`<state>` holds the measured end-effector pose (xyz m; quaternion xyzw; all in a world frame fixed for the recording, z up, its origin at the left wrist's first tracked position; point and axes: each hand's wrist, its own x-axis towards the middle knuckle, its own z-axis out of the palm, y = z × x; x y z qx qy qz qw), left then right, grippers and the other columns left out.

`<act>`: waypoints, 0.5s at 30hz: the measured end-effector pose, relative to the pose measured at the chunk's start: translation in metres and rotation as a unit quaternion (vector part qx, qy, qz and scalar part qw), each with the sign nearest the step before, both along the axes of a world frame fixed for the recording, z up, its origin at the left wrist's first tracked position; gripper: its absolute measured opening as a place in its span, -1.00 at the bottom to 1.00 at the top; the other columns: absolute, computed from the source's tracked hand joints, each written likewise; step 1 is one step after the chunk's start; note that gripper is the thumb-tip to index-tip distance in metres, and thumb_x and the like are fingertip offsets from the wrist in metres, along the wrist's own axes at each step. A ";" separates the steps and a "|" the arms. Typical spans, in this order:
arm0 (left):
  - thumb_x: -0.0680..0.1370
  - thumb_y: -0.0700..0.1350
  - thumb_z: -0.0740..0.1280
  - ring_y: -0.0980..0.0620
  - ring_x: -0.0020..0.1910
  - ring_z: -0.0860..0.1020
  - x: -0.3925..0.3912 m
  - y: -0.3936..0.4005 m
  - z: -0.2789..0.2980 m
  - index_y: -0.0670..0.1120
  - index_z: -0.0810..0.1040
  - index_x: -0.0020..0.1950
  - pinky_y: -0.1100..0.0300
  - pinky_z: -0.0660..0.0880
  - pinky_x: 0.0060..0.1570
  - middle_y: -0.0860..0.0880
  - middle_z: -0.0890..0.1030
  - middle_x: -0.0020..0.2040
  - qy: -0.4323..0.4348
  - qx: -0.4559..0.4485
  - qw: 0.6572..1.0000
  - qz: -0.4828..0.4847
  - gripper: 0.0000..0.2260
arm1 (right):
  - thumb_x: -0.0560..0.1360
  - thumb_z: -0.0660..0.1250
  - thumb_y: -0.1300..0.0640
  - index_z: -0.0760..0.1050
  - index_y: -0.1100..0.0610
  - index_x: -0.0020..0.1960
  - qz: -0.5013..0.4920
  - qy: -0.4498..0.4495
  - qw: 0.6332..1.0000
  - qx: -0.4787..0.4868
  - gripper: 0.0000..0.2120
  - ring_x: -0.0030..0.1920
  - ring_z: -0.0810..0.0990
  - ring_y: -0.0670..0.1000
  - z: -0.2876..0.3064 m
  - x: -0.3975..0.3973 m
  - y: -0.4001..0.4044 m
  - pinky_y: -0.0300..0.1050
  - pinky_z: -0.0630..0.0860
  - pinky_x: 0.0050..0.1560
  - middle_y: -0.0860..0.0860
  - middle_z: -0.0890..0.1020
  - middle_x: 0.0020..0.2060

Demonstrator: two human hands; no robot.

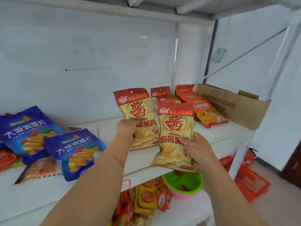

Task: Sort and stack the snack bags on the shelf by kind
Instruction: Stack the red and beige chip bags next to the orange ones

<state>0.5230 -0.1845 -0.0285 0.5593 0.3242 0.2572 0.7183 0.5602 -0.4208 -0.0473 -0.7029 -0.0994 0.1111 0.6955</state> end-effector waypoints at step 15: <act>0.53 -0.17 0.43 -0.17 -0.08 0.68 0.187 -0.053 -0.017 -0.20 0.59 -0.10 -0.09 0.64 0.03 -0.17 0.70 -0.08 -0.003 -0.034 0.999 -0.035 -0.90 | 0.51 0.46 0.11 0.60 0.05 0.10 -0.049 -0.022 0.998 -0.021 -0.83 -0.08 0.74 0.07 -0.013 0.159 -0.055 0.08 0.66 0.00 0.02 0.74 -0.03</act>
